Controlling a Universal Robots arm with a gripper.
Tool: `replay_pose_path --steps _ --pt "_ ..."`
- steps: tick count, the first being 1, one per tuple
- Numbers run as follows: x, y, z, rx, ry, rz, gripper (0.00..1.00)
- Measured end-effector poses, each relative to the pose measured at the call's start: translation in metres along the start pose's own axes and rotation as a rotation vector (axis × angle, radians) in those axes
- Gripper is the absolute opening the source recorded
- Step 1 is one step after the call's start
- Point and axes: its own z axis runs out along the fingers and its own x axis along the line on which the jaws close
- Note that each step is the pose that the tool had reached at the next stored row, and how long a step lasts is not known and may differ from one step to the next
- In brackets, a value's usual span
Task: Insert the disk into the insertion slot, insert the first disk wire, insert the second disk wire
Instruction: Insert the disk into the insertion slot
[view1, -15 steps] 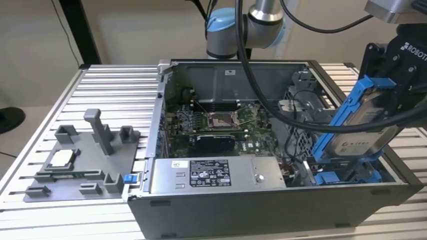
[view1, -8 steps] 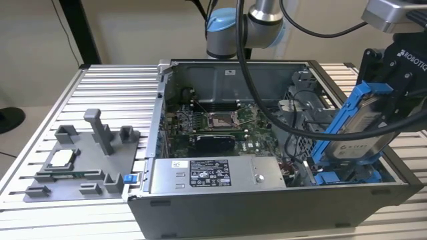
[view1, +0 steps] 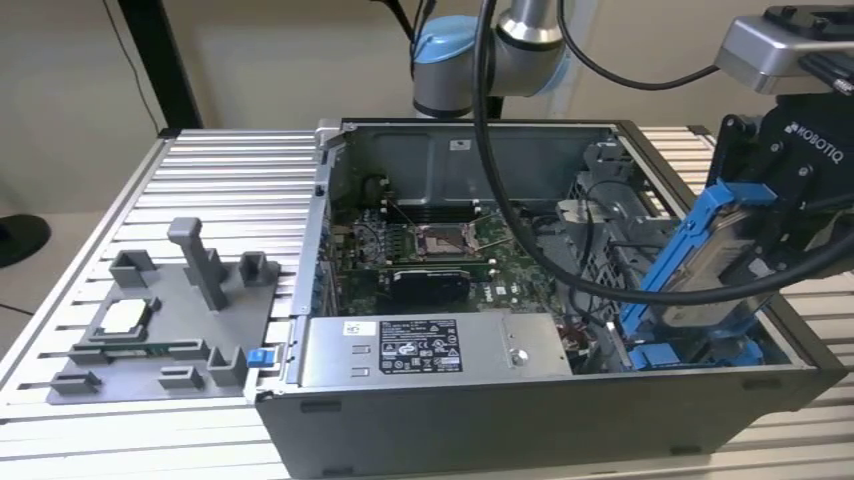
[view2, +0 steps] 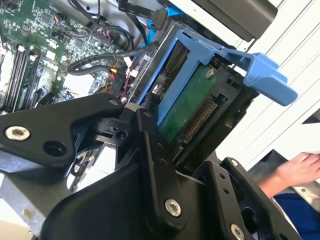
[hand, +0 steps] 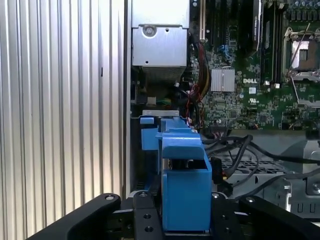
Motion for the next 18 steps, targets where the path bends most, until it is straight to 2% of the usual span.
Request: replay_pose_path --steps 15,18 --pt "0.0004 -0.0011 0.0273 0.0 0.0001 0.0 0.0" --pt "0.0005 -0.0011 0.0282 0.0 0.0002 0.0 0.0"
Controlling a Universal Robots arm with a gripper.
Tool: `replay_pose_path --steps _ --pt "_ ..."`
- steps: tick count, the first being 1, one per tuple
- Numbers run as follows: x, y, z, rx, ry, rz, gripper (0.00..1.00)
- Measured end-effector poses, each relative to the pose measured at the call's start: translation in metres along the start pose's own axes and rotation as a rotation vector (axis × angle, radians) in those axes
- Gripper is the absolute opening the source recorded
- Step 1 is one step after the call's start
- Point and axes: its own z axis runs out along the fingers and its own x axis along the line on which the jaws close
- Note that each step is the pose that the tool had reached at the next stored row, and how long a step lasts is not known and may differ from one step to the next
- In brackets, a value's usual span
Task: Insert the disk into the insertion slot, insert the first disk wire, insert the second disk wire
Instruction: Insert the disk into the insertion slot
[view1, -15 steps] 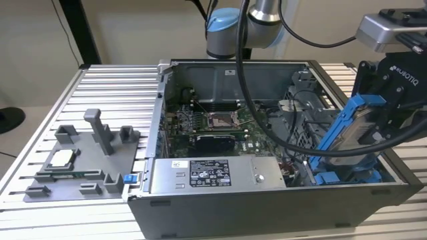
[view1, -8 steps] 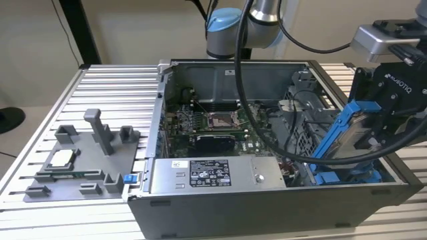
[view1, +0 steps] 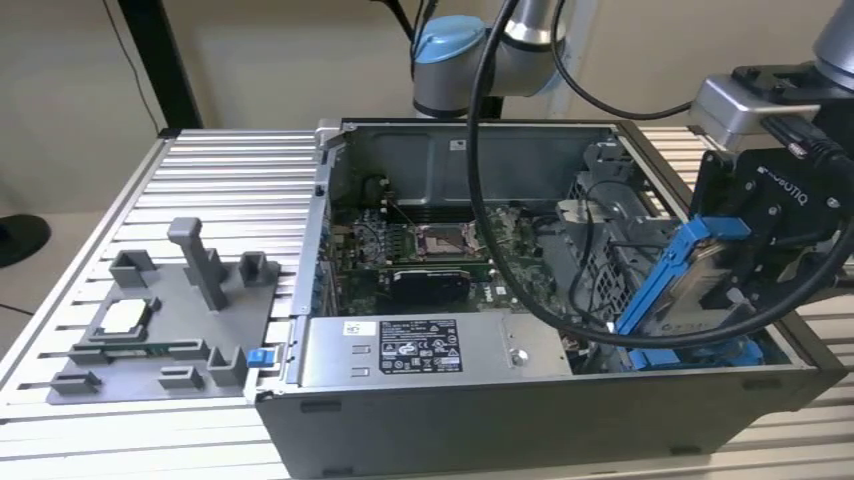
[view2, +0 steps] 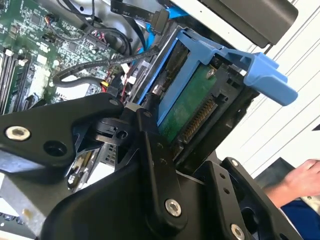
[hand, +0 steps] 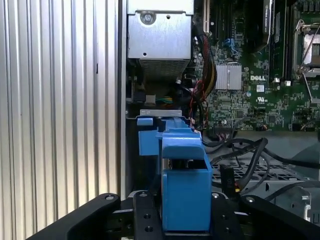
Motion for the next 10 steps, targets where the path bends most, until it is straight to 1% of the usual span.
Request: replay_pose_path --steps 3,4,6,8,10 --pt "0.0 0.0 0.0 0.0001 0.0001 0.0 0.0" --pt "0.0 0.0 0.0001 0.0 0.0 0.0 1.0" --pt "0.0 0.0 -0.0015 0.0 -0.0002 0.0 1.0" --pt "-0.0001 0.0002 -0.0068 0.0 -0.0001 0.0 1.0" --pt "-0.0004 0.0003 -0.0076 0.0 -0.0007 0.0 1.0"
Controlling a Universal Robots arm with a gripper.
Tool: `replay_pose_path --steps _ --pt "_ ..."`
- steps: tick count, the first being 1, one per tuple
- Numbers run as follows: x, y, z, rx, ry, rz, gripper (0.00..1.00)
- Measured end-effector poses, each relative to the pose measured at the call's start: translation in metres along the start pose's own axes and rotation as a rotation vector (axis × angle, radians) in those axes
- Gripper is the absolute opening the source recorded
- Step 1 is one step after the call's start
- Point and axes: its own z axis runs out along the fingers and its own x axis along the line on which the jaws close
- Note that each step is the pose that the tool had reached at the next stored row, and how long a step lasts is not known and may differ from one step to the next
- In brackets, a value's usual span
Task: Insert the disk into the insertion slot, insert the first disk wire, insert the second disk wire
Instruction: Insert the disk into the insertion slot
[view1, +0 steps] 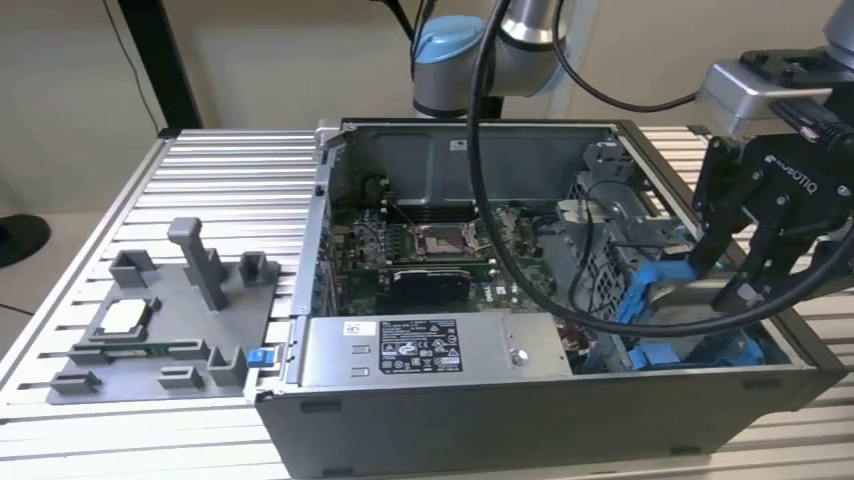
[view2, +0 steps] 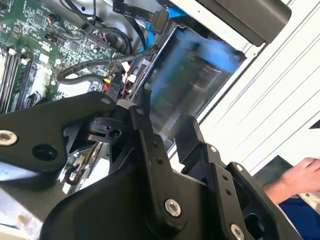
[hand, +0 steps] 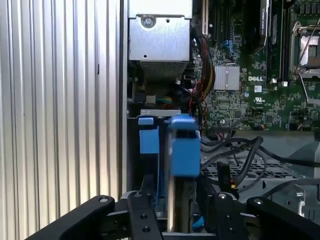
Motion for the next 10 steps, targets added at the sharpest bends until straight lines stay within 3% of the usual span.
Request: replay_pose_path --steps 4,8,10 --pt "-0.0001 0.0 -0.0009 0.0 0.001 0.0 1.0" --pt "-0.0013 0.0012 -0.0105 0.0005 0.0003 0.0 1.0" --pt "-0.0042 0.0044 -0.0106 0.0077 0.0004 0.0 1.0"
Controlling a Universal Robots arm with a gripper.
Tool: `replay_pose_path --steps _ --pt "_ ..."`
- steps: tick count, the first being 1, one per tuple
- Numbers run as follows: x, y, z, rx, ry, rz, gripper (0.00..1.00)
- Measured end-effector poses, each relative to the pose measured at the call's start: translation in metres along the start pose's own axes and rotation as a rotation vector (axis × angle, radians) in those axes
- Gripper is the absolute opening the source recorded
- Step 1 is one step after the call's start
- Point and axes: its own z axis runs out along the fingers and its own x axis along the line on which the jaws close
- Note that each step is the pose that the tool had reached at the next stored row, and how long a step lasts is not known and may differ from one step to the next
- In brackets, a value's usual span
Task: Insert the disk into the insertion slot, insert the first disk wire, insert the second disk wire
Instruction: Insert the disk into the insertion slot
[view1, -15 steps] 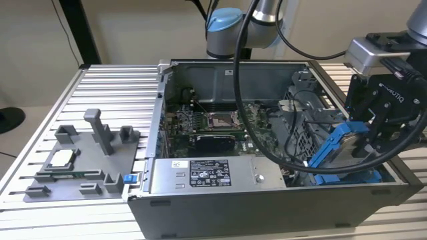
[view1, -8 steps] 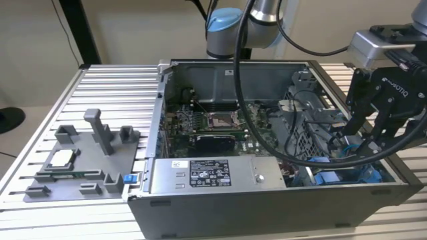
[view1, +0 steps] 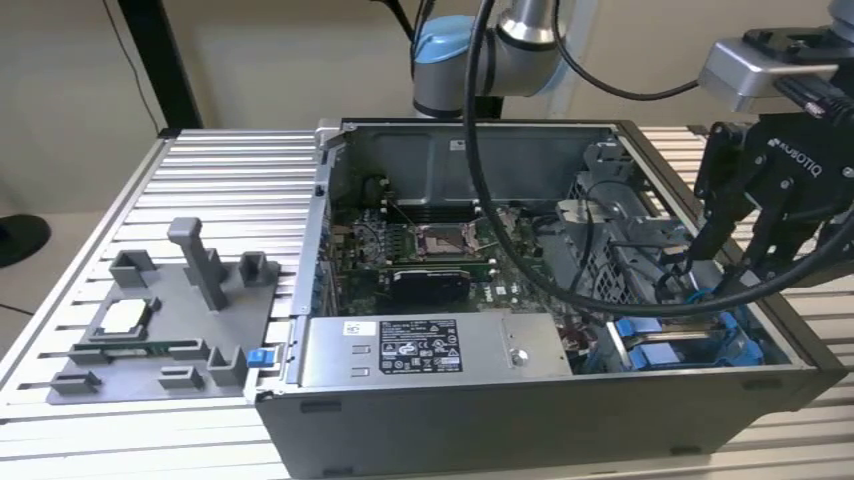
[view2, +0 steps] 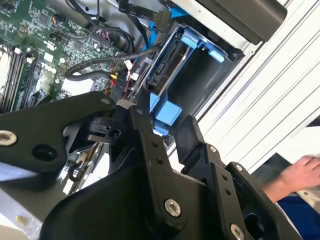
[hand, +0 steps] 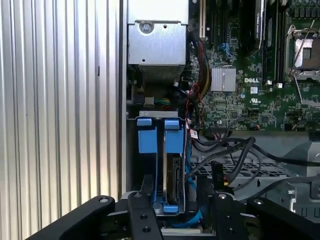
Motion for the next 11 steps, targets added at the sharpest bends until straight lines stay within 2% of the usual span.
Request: replay_pose_path --steps 4,11 --pt "-0.0056 0.0072 0.0013 0.018 -0.0034 0.001 1.0" --pt "-0.0244 0.0113 0.0059 0.0318 -0.0105 0.001 1.0"
